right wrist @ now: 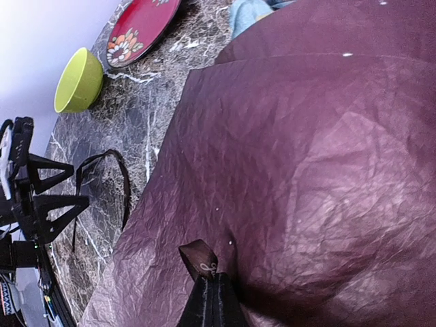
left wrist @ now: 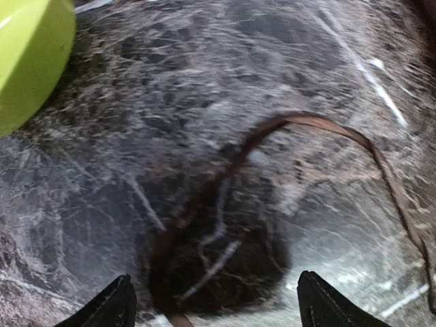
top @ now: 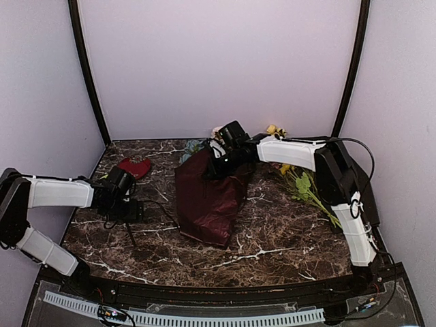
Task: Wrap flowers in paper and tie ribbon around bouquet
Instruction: Pick up the left side of the ribbon at the center of the board.
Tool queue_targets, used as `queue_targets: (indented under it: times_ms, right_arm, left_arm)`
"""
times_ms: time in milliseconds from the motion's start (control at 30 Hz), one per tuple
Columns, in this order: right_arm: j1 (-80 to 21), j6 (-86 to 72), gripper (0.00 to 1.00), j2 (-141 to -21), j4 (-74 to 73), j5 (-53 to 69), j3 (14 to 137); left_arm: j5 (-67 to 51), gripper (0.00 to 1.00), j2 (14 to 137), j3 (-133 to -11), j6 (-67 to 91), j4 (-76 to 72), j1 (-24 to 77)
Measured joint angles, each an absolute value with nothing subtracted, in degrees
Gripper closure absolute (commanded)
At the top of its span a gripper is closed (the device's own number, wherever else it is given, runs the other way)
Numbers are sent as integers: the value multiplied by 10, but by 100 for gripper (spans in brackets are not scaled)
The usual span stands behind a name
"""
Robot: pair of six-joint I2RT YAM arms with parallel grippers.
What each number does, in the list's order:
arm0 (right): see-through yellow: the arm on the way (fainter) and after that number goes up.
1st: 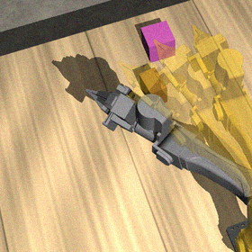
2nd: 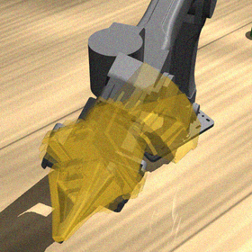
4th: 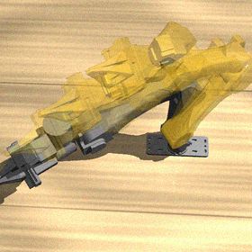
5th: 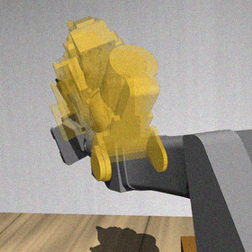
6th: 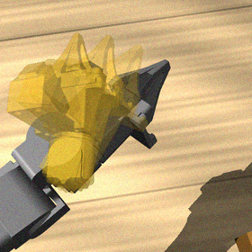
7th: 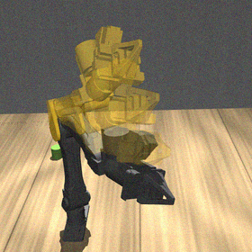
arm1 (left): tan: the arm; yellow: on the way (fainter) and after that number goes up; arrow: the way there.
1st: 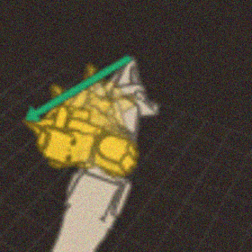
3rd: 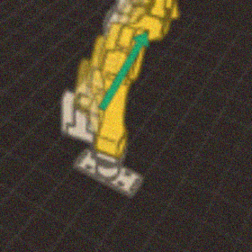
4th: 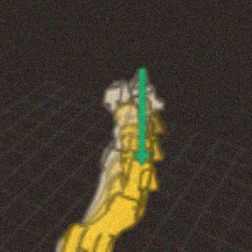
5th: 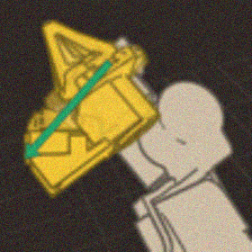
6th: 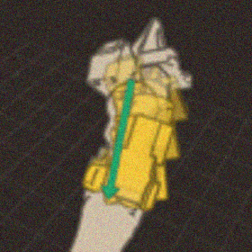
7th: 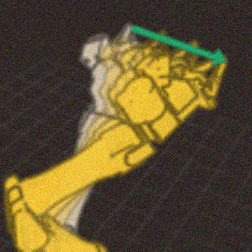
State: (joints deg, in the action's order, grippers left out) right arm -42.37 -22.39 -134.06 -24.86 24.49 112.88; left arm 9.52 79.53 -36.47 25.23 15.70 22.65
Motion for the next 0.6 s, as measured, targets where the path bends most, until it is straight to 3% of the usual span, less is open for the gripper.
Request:
queue_targets:
  times_ms: [233,433,600]
  right_arm:
    - [-434,-224,100,-1340,-247,251,1125]
    - [-437,-224,100,-1340,-246,253,1119]
    - [-437,-224,100,-1339,-245,253,1118]
  left_arm:
    - [134,29,847,-376,278,135,211]
    - [133,99,868,-385,275,102,209]
    - [117,100,874,-387,269,83,207]
